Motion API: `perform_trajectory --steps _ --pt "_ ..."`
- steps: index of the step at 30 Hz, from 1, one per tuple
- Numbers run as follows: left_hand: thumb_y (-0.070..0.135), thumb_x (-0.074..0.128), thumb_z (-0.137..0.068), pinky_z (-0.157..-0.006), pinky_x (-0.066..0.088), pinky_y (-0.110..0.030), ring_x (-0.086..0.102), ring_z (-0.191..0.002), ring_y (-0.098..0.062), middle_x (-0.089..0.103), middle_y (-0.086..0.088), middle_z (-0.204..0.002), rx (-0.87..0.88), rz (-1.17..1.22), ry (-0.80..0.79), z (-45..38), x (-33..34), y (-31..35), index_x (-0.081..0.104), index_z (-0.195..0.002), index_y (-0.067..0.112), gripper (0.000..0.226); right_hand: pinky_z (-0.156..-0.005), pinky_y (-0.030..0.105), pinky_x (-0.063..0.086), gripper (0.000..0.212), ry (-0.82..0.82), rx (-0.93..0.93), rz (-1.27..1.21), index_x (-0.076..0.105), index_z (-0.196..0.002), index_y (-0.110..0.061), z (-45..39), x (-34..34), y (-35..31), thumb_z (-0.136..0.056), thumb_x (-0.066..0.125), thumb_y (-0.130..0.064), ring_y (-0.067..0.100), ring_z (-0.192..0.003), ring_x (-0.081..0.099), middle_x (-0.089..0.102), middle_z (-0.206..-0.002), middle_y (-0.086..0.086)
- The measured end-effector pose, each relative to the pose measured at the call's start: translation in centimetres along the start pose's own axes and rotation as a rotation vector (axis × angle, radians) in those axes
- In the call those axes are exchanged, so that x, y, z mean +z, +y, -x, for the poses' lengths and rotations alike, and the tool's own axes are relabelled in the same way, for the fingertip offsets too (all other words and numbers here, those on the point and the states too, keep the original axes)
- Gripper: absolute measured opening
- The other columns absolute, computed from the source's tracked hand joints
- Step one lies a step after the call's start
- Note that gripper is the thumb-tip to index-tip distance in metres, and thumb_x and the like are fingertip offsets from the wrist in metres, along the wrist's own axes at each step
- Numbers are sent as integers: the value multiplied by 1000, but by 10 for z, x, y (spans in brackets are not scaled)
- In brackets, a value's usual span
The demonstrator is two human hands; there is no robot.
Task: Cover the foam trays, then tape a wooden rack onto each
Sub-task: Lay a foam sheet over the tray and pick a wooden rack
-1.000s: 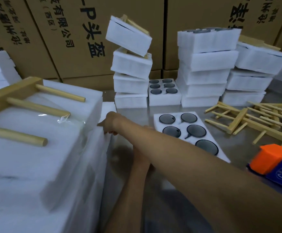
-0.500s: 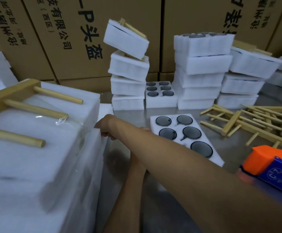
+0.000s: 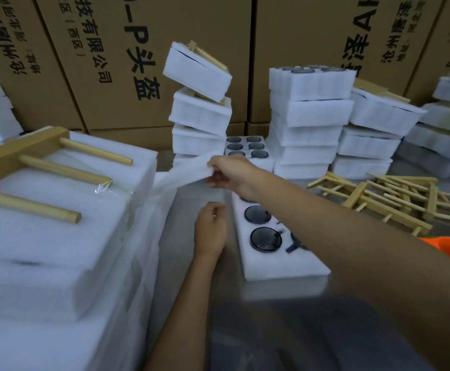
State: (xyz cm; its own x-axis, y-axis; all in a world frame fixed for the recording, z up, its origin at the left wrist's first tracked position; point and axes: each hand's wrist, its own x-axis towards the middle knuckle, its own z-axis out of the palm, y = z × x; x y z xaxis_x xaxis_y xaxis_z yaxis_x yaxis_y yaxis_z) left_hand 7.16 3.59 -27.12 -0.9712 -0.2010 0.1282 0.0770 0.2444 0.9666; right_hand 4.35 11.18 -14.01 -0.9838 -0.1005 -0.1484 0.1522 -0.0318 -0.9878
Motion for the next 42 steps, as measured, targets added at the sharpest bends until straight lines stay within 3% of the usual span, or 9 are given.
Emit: perform_trajectory --steps 5,7,12,17,25,30,34,38,42 --pt "8 43 -95 -82 55 -38 63 -78 -23 67 -7 -90 -71 152 1 -4 -2 -2 64 -90 23 27 -54 26 56 5 150 -9 18 60 -84 -2 36 -78 -8 -87 58 -5 22 -57 64 63 -71 13" --pt "3 41 -89 -75 53 -35 62 -77 -24 67 -13 -91 -60 198 4 -3 -4 -1 62 -85 23 29 -59 29 58 8 250 53 219 59 -89 -1 53 -109 -3 -83 61 -6 24 -59 61 59 -75 13" --pt "19 45 -101 -67 51 -23 64 -86 -18 69 -1 -103 -57 183 -50 8 -1 8 63 -91 32 24 -37 16 40 22 175 171 874 57 -75 -4 93 -154 15 -92 58 -17 13 -39 55 59 -57 6" --pt "40 50 -100 -109 37 -30 50 -126 -8 51 18 -138 -73 226 -221 28 9 14 53 -140 30 41 -47 23 48 31 22 235 1085 60 -74 -4 106 -165 23 -96 53 -25 17 -49 57 64 -62 7" --pt "32 61 -73 -113 41 -45 58 -126 -21 57 4 -143 -196 369 -364 48 14 31 39 -151 28 82 -53 24 46 32 -29 240 1077 60 -78 -5 101 -165 26 -95 53 -31 19 -61 56 63 -73 8" --pt "16 53 -60 -88 46 -44 62 -100 -30 67 -7 -111 -236 512 -344 53 16 42 55 -110 16 50 -81 36 50 35 167 187 696 59 -110 -2 95 -157 38 -101 45 -32 28 -94 61 62 -104 13" --pt "17 54 -65 -87 44 -42 59 -96 -27 64 -8 -108 -275 574 -334 57 16 49 58 -115 13 51 -104 41 44 40 91 209 927 51 -131 -4 98 -144 46 -101 41 -30 29 -119 56 57 -132 13" --pt "18 54 -80 -74 51 -35 64 -87 -26 68 -8 -102 -315 581 -332 56 13 45 64 -110 16 31 -90 30 48 39 73 219 1017 56 -125 -4 96 -144 46 -99 43 -29 27 -114 60 60 -126 11" --pt "23 54 -84 -65 53 -31 67 -76 -23 72 -4 -89 -323 572 -305 54 12 38 69 -87 16 17 -55 29 52 36 155 81 984 63 -82 -4 88 -159 39 -96 45 -32 26 -68 66 67 -80 8"
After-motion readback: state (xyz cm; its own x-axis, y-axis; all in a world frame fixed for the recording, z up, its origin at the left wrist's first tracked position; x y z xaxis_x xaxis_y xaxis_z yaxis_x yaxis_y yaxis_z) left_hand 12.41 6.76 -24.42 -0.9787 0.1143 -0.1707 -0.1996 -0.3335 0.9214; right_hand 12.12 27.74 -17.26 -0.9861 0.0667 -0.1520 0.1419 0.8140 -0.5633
